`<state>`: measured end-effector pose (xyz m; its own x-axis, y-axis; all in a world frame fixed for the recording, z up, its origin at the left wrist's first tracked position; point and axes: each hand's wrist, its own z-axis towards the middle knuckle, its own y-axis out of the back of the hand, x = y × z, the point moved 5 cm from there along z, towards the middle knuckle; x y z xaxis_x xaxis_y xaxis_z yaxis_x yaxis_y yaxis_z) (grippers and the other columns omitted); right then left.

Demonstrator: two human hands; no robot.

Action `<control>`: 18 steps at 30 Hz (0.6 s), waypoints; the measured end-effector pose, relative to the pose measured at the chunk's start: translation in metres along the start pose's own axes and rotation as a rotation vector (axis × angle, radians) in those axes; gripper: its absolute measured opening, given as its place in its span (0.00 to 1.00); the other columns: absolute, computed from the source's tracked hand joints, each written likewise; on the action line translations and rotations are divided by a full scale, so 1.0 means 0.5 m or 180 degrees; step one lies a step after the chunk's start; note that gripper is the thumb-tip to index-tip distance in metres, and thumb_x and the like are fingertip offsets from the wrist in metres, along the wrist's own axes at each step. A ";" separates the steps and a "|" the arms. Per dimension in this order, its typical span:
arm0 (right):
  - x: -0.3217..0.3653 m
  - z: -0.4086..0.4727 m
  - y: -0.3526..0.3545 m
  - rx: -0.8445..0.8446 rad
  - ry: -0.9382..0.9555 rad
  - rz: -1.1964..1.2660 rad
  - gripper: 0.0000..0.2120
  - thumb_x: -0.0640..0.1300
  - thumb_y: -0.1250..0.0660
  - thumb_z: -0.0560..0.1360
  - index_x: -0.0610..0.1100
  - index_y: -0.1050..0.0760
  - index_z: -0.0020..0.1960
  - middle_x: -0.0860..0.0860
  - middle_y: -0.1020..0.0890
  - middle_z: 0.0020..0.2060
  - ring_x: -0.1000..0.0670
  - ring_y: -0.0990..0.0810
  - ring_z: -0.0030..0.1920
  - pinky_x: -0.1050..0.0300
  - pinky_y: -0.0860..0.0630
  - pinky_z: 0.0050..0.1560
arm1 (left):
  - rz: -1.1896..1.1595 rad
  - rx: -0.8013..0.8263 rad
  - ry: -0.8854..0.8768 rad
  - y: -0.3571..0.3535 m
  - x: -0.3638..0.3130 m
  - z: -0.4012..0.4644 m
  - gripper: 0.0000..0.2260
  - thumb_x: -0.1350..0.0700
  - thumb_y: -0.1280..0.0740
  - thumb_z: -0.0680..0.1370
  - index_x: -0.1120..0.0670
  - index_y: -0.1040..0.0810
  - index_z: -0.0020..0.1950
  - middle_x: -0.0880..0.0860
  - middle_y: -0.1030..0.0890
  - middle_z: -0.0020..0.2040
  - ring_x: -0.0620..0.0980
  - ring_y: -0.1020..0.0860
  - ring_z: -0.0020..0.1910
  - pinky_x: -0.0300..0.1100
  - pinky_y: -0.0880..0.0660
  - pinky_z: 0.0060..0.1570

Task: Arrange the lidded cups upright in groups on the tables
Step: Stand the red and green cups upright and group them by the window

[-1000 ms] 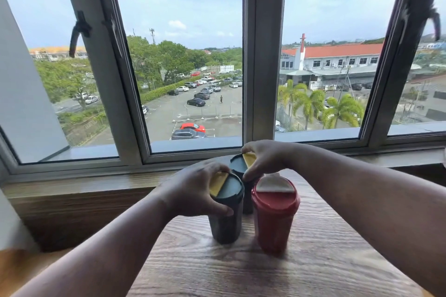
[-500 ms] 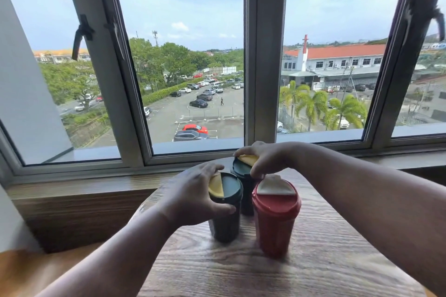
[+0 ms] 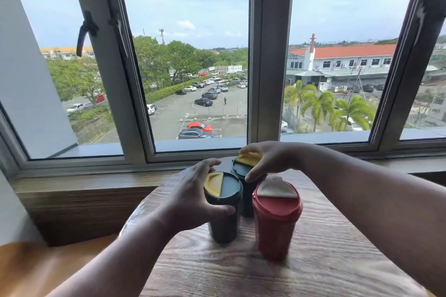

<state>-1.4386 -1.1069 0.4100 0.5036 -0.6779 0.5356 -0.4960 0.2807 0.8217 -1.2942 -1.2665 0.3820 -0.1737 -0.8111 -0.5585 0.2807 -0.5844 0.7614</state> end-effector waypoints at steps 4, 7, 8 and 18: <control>-0.014 0.011 0.001 0.0099 0.0142 0.0147 0.39 0.51 0.19 0.61 0.56 0.31 0.68 0.52 0.25 0.63 0.50 0.24 0.62 0.48 0.25 0.66 | -0.0023 -0.0198 0.0171 -0.007 0.000 -0.011 0.43 0.46 0.18 0.63 0.41 0.36 0.73 0.39 0.30 0.60 0.38 0.30 0.59 0.16 0.39 0.48; -0.024 0.018 0.002 0.0180 0.0203 0.0212 0.39 0.52 0.19 0.59 0.57 0.31 0.66 0.52 0.24 0.61 0.50 0.22 0.60 0.47 0.24 0.65 | -0.0088 -0.0373 0.0286 -0.014 0.000 -0.016 0.43 0.46 0.18 0.62 0.41 0.36 0.72 0.41 0.28 0.60 0.41 0.28 0.60 0.20 0.39 0.49; -0.026 0.020 0.002 0.0209 0.0218 0.0220 0.40 0.53 0.19 0.58 0.57 0.31 0.67 0.52 0.24 0.61 0.50 0.22 0.59 0.47 0.24 0.64 | -0.0098 -0.0405 0.0327 -0.016 -0.001 -0.017 0.43 0.47 0.18 0.62 0.42 0.36 0.72 0.41 0.28 0.60 0.41 0.29 0.60 0.20 0.39 0.49; -0.044 0.038 0.002 0.0274 0.0482 0.0106 0.41 0.61 0.20 0.53 0.67 0.31 0.64 0.54 0.26 0.65 0.50 0.25 0.64 0.47 0.27 0.67 | -0.0038 -0.0565 0.0502 -0.026 -0.012 -0.024 0.43 0.48 0.17 0.61 0.40 0.35 0.71 0.35 0.28 0.58 0.41 0.26 0.59 0.23 0.36 0.52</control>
<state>-1.4634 -1.1046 0.3951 0.5834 -0.5573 0.5908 -0.5697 0.2377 0.7867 -1.2855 -1.2536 0.3714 -0.0323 -0.7821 -0.6223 0.4433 -0.5692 0.6924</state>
